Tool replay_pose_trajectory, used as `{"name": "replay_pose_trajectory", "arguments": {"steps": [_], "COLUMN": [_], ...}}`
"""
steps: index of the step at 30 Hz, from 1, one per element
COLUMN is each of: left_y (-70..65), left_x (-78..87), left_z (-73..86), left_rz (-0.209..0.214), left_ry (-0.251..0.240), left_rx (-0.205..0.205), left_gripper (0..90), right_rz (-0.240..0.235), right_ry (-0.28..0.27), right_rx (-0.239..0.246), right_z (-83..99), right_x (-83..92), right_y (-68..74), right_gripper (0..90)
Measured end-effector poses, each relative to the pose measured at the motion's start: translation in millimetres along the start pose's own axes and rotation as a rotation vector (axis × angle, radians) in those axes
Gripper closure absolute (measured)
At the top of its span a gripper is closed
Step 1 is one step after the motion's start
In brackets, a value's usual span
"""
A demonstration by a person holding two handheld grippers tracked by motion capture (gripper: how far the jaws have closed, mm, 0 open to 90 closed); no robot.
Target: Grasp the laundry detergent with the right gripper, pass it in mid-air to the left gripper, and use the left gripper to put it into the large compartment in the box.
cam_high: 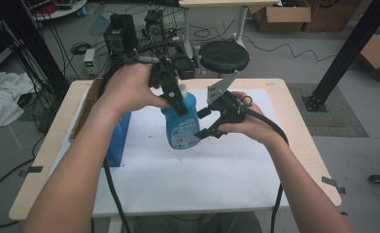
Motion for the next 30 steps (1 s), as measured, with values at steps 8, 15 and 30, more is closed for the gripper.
{"name": "replay_pose_trajectory", "arguments": {"steps": [8,15,30], "left_y": [19.5,39.7,72.1], "left_x": [33.7,61.1,102.5], "left_z": [20.7,49.8,137.3], "left_rz": [-0.077,-0.159,-0.301], "left_ry": [0.053,0.083,0.089], "left_rx": [0.182,0.352,0.905], "left_gripper": [39.0,39.0,39.0], "right_rz": [0.123,0.197,0.295], "right_ry": [0.216,0.349,0.467], "right_rx": [-0.016,-0.026,-0.107], "right_z": [34.9,62.6,115.0], "right_x": [10.0,29.7,67.4], "right_y": [-19.4,-32.8,-60.6], "right_gripper": [24.7,26.0,25.7]}}
Point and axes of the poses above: each handheld gripper's, and its own axes: x roughly backward along the jaws, z roughly out of its underside, y roughly to its left, the point moved 8 cm from there along -x, roughly forward along the jaws, and after that the axes turned 11 degrees about -x, right-handed, at the moved point
